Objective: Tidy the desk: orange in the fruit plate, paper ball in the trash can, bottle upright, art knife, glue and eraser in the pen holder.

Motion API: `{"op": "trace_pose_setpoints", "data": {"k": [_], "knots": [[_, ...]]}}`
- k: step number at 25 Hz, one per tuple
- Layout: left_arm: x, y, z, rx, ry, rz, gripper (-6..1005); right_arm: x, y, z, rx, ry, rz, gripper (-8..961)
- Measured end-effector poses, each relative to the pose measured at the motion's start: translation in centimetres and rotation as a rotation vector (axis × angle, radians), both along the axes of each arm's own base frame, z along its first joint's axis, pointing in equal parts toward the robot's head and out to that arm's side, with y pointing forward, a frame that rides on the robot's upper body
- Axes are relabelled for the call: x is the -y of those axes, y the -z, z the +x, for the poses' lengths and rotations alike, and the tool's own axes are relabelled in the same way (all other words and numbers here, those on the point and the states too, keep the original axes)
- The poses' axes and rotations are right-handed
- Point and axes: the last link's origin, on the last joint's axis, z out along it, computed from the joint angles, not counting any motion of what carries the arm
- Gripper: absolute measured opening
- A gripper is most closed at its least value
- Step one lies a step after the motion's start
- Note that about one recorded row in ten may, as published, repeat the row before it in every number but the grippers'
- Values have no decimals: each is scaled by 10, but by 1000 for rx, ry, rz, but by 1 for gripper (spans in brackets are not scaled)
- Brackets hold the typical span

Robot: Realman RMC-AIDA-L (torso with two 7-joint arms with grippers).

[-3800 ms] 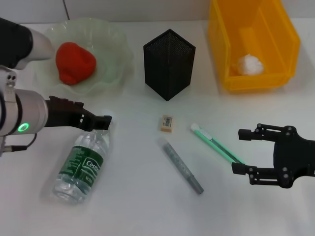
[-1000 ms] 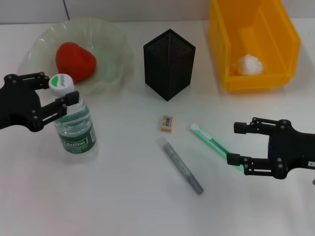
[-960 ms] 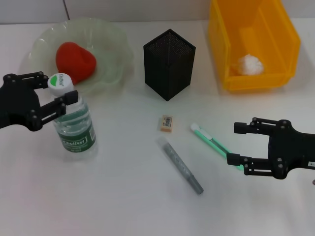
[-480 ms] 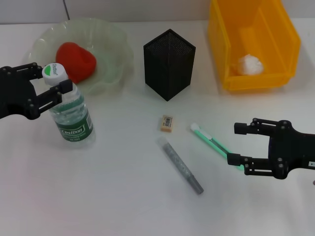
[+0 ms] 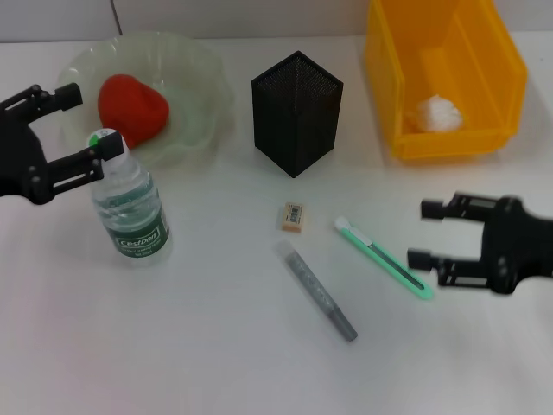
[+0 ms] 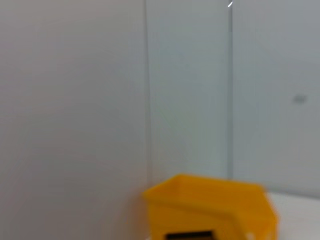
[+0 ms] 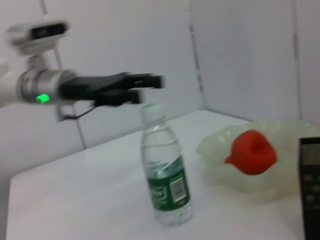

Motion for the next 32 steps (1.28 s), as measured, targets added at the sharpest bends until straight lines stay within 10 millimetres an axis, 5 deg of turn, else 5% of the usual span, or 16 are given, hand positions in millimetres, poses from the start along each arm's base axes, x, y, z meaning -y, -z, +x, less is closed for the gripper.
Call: {"op": "trace_pose_setpoints", "data": {"k": [4,12,13,17,18,23,32], "knots": [[30,1,3,32,98,-63,772,-11,-17,-14,38,47,-18,755],[72,59,-25,30,173,-162,785,-50,-39,-79,342,225,-125,755],[75,68,-29,39,179,-154,785,-58,-35,-99,430,293,-157,755],[77,80,-33,52,184,-141,785,-68,-22,-125,593,364,-182,755],[76,85,-33,58,188,-143,785,-71,-6,-140,706,372,-205,755],[72,88,-32,57,187,-145,785,-72,34,-152,921,398,-219,755],[71,88,-32,54,189,-143,785,-81,64,-141,970,458,-202,754]]}}
